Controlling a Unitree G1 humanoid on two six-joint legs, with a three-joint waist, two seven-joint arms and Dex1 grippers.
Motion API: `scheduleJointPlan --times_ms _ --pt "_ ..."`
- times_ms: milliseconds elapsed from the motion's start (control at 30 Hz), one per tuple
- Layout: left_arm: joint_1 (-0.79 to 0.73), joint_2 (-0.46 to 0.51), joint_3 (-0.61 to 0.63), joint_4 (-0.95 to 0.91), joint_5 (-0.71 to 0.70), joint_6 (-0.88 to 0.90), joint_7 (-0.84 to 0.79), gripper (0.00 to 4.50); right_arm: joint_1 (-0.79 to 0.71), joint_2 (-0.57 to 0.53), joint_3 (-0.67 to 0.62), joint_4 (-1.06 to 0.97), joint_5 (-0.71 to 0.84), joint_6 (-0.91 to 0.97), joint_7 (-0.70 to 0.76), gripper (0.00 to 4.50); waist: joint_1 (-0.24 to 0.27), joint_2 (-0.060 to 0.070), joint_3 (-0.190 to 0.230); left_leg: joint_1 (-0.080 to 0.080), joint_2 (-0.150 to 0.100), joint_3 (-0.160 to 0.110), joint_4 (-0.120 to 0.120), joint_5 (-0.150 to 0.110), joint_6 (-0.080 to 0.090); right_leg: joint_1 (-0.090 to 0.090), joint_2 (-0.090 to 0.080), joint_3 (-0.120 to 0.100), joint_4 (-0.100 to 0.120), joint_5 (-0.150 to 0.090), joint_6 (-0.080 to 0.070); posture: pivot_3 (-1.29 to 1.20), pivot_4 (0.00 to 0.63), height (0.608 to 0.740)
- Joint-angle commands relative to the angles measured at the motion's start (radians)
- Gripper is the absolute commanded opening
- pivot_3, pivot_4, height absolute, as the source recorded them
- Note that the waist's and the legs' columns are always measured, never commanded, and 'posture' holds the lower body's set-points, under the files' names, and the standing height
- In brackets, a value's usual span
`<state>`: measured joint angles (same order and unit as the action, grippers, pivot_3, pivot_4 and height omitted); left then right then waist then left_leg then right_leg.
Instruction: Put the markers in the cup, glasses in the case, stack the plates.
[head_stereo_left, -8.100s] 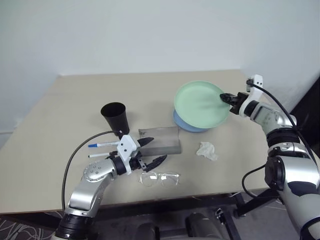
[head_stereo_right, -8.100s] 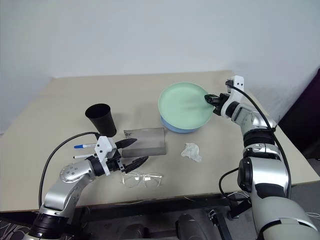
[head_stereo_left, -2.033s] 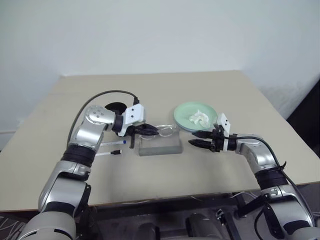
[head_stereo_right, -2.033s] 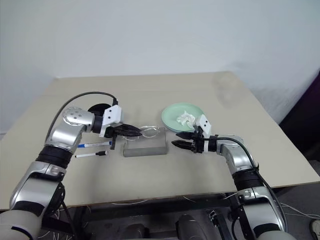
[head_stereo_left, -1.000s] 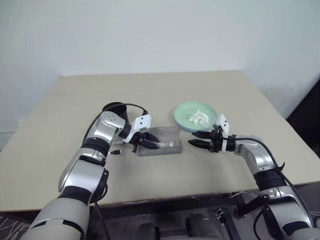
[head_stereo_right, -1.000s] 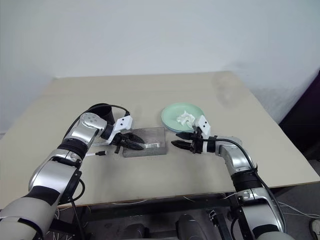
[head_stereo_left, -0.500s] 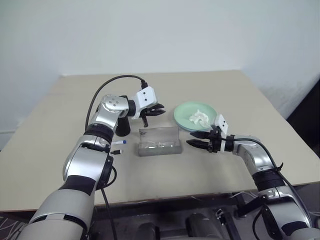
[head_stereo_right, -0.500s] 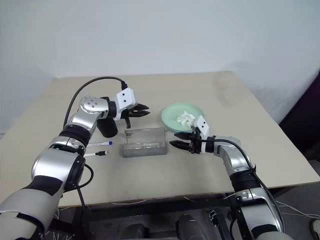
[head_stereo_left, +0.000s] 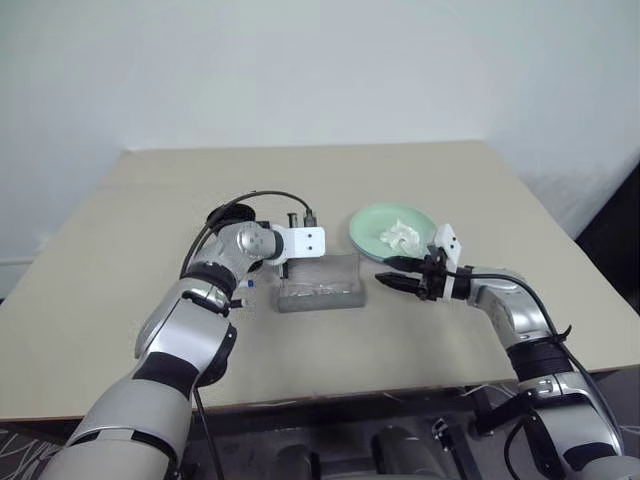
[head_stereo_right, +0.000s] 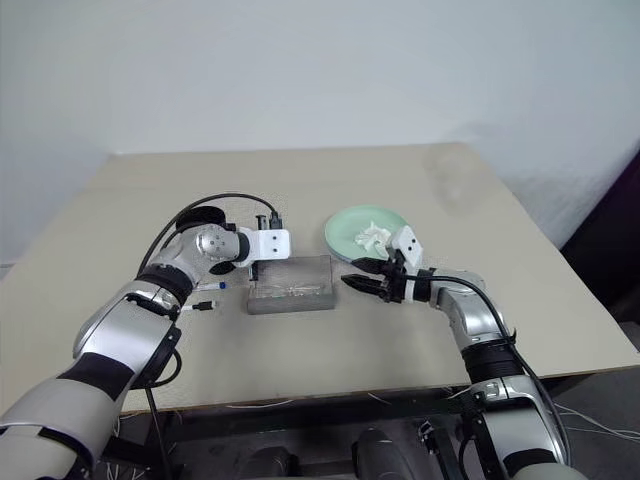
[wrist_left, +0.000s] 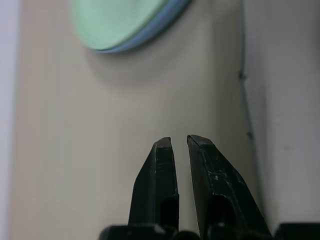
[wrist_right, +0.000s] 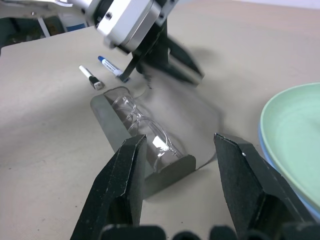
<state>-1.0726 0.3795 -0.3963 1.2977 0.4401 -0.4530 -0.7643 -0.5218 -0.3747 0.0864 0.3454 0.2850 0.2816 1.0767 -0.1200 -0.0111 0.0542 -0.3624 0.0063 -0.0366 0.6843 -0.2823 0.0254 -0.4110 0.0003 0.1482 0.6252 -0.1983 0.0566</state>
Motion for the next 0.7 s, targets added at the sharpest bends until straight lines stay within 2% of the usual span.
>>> scheduleJointPlan --times_ms 33,267,433,567,700 --pt "0.000 -0.001 0.077 -0.022 -0.097 0.011 -0.142 0.43 -0.002 -0.008 -0.028 -0.046 0.027 -0.001 -0.003 2.32 0.000 0.000 0.000 0.000 0.000 0.000 0.000 0.000 0.000 0.000 0.000 0.000 0.000 0.000 0.000 0.00 0.000 0.740" --pt "0.056 0.060 0.161 -0.134 -0.243 0.043 -0.508 0.43 -0.005 -0.004 -0.023 -0.039 0.025 0.001 -0.005 2.32 -0.003 0.000 0.000 0.000 0.000 0.000 0.000 0.000 0.000 0.000 0.000 0.000 0.000 0.000 0.000 0.00 0.000 0.740" --pt "0.135 0.109 0.147 -0.241 -0.264 0.087 -0.635 0.43 -0.012 0.006 -0.009 -0.030 0.019 0.000 0.002 2.32 -0.008 0.000 0.000 0.000 0.000 0.000 0.000 0.000 0.000 0.000 0.000 0.000 0.000 0.000 0.000 0.00 0.000 0.740" --pt "0.194 0.133 0.148 -0.340 -0.281 0.119 -0.635 0.43 -0.019 0.014 0.000 -0.029 0.019 0.002 0.008 2.32 -0.008 0.000 0.000 0.002 0.001 0.000 0.000 0.000 0.000 0.001 0.000 0.000 0.001 0.000 0.000 0.00 0.000 0.740" --pt "0.267 0.182 0.184 -0.513 -0.361 0.218 -0.688 0.43 -0.016 0.014 0.010 -0.045 0.024 0.012 0.020 2.32 -0.009 0.000 0.000 0.002 0.001 0.000 0.001 0.000 0.000 0.001 0.000 0.000 0.001 0.000 0.000 0.00 0.000 0.740"
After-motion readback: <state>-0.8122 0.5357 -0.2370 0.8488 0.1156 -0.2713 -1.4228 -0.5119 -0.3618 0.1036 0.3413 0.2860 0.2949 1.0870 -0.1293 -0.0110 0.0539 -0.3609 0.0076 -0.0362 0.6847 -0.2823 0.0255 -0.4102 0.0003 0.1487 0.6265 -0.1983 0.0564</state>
